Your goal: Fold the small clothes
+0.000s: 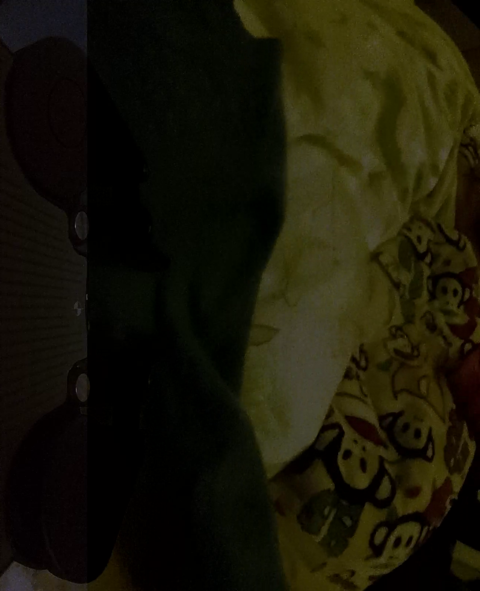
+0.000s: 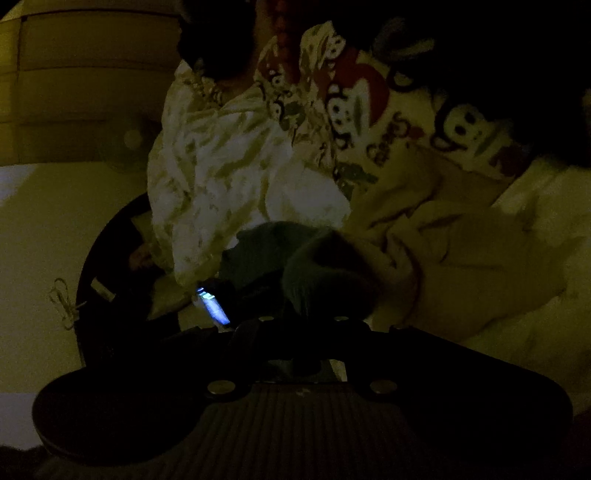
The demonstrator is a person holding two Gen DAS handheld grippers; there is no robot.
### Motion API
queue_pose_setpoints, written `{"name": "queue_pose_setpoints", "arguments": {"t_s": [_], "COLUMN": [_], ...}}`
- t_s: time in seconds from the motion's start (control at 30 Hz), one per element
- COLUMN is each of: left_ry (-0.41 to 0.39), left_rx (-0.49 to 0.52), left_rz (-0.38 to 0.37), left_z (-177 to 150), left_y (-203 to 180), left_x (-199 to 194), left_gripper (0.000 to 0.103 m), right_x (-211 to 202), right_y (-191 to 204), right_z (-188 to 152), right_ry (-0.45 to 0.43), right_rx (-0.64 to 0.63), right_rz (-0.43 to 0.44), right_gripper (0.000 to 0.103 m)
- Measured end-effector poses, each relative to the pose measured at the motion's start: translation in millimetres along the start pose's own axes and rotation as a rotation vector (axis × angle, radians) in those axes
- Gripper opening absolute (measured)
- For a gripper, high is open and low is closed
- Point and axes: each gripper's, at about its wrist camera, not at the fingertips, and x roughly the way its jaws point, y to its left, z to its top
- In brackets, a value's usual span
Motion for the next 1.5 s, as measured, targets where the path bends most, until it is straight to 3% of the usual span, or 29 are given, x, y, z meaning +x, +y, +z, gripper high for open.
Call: {"name": "queue_pose_setpoints", "arguments": {"t_s": [0.2, 0.33, 0.4, 0.5, 0.67, 0.77, 0.87, 1.07, 1.3, 1.4, 1.43, 1.47, 1.5], "left_ry": [0.011, -0.056, -0.08, -0.083, -0.028, -0.002, 0.008, -0.049, -0.038, -0.026, -0.022, -0.022, -0.024], "left_rx": [-0.046, -0.102, -0.135, -0.192, -0.32, -0.405, -0.472, -0.507, -0.489, -0.474, -0.466, -0.456, -0.445], "left_rz": [-0.092, -0.105, -0.07, 0.05, 0.195, 0.217, 0.234, 0.242, 0.209, 0.184, 0.176, 0.17, 0.165], "left_z": [6, -1, -16, -46, -110, -145, -170, -188, -195, -194, -193, -192, -190], "left_y": [17, 32, 48, 80, 141, 171, 190, 213, 231, 233, 233, 233, 232], "left_x": [-18, -59, -84, -115, -156, -175, -188, -203, -201, -195, -194, -193, -192], "left_gripper": [0.103, 0.103, 0.103, 0.103, 0.103, 0.103, 0.103, 0.103, 0.103, 0.103, 0.103, 0.103, 0.103], "right_x": [14, 26, 38, 68, 159, 229, 299, 405, 466, 479, 480, 478, 473], "right_y": [9, 32, 50, 79, 138, 174, 202, 227, 223, 217, 214, 214, 214], "right_z": [-9, -10, -9, -8, -1, -7, -24, -66, -98, -102, -101, -101, -102], "right_ry": [0.015, 0.037, 0.059, 0.113, 0.23, 0.311, 0.372, 0.415, 0.374, 0.317, 0.292, 0.264, 0.232], "right_rx": [0.034, 0.041, 0.007, -0.049, -0.146, -0.199, -0.259, -0.328, -0.33, -0.347, -0.348, -0.349, -0.359], "right_rz": [0.062, 0.134, 0.144, 0.177, 0.201, 0.199, 0.143, 0.057, -0.026, -0.085, -0.116, -0.141, -0.145], "right_gripper": [0.01, 0.01, 0.01, 0.01, 0.01, 0.01, 0.01, 0.01, 0.013, 0.026, 0.05, 0.059, 0.058]}}
